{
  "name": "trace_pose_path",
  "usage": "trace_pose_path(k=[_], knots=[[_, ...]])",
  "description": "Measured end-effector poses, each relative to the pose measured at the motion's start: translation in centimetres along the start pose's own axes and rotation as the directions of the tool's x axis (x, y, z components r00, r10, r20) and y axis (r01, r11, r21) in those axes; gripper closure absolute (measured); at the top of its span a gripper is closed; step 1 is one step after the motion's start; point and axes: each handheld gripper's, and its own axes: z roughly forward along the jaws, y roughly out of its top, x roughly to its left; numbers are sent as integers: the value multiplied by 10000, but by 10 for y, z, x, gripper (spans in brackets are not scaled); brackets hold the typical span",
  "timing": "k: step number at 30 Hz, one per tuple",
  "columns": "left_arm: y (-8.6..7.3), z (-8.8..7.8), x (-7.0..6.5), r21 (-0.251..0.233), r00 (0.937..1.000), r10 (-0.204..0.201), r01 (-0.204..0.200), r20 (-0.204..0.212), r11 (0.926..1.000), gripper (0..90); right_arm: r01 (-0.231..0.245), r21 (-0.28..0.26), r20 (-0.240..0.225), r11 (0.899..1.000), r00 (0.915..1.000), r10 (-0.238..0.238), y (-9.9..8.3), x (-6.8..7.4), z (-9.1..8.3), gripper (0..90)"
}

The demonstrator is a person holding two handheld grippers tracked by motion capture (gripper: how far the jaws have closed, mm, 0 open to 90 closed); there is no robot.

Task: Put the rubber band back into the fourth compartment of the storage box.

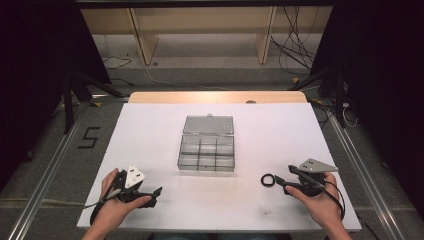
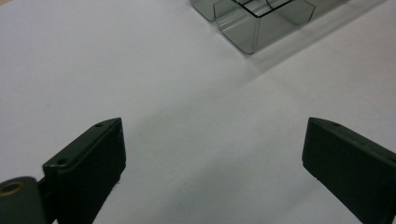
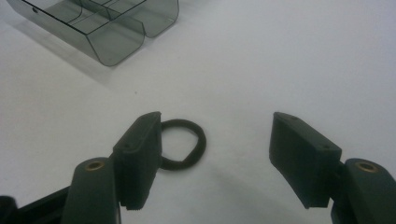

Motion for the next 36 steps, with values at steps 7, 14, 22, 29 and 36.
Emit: trace_pose_path(k=[7,14,22,29,36], knots=[[1,1,-1,-68,9999,-86,87,68,9999,68,11,75,29,10000,10000,-11,1,-2,-1,408],[1,1,-1,-74,9999,-120,120,59,9999,79,-104,419,-280,9991,9995,115,7,-4,8,514],[1,0,-2,-73,9999,-101,101,32,9999,84,75,1205,-759,9927,9971,16,12,-6,27,597],[1,0,-2,-69,10000,-56,57,51,10000,86,337,1944,-933,9804,9955,-157,13,-7,41,678],[1,0,-3,-133,9998,-88,90,173,9999,89,937,2520,-814,9632,9938,-754,14,1,47,744]])
